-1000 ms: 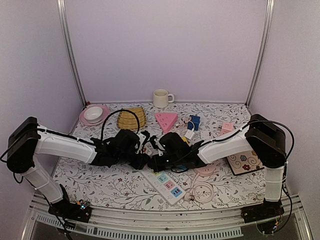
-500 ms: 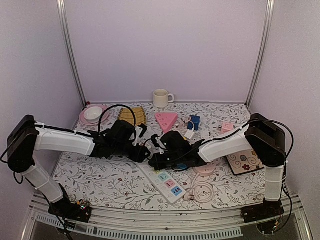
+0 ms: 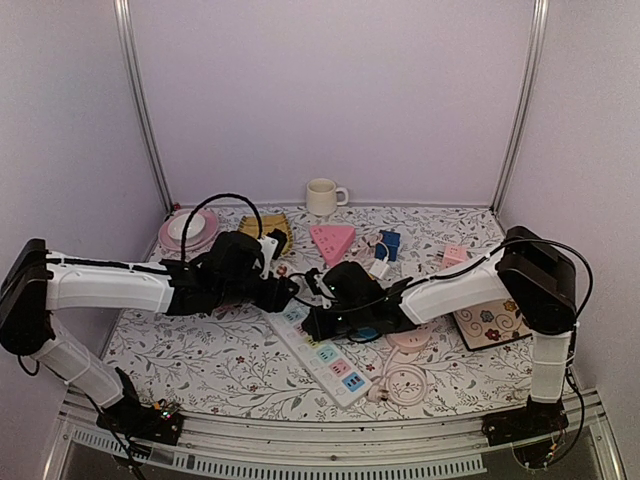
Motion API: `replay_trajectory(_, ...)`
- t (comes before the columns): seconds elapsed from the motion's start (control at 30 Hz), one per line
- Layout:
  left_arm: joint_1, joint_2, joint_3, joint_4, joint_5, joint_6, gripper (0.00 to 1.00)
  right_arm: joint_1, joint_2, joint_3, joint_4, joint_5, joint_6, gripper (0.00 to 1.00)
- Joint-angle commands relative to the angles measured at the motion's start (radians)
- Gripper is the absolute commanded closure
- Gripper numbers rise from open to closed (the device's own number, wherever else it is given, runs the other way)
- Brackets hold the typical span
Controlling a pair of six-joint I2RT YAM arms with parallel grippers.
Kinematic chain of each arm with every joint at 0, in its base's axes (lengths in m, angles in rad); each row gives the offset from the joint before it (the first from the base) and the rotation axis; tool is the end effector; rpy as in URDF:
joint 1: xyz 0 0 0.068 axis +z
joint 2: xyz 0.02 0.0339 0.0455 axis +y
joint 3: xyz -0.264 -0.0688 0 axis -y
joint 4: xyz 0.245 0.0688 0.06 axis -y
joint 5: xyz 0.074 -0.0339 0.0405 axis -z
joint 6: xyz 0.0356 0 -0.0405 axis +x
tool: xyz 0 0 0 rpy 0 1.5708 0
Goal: Pull the plug off the socket
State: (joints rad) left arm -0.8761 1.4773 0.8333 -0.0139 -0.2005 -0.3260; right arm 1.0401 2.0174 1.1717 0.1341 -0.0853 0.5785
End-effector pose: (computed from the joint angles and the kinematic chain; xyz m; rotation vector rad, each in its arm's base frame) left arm 0.2061 -0.2363 0.2107 0.5033 2.1920 -0.4374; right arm 0.2121 0.3675 0.1365 -0.6099 2.3852 0.8887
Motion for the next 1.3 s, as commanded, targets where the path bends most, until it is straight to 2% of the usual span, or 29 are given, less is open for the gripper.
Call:
replay_trajectory(0.0,-0.001,-0.024,0.002,0.026,-0.083,-0.014,1.0,-0.003,-0.045,-0.02,-0.108,0.038,-0.03,0.96)
replay_trajectory(0.33,0.111,-0.051,-0.014,0.007,-0.119,-0.132,1.0,-0.003,-0.222,-0.042,-0.14,0.128,-0.069,0.96)
replay_trajectory(0.47,0.202,-0.068,-0.043,0.038,-0.017,-0.195,1.0,-0.005,-0.306,-0.083,-0.148,0.187,-0.074,0.9)
replay_trajectory(0.6,0.242,-0.057,-0.055,0.144,0.146,-0.184,1.0,-0.011,-0.382,-0.132,-0.16,0.258,-0.073,0.75)
replay_trajectory(0.8,0.243,0.099,0.042,0.204,0.289,-0.205,1.0,-0.024,-0.499,-0.2,-0.162,0.321,-0.062,0.55)
replay_trajectory(1.1,0.241,0.323,0.205,0.21,0.394,-0.227,1.0,-0.041,-0.604,-0.266,-0.179,0.375,-0.074,0.19)
replay_trajectory(1.2,0.243,0.371,0.24,0.198,0.413,-0.233,0.99,-0.05,-0.62,-0.278,-0.187,0.387,-0.076,0.12)
replay_trajectory(1.27,0.244,0.397,0.258,0.196,0.431,-0.237,0.93,-0.056,-0.63,-0.287,-0.193,0.398,-0.078,0.1)
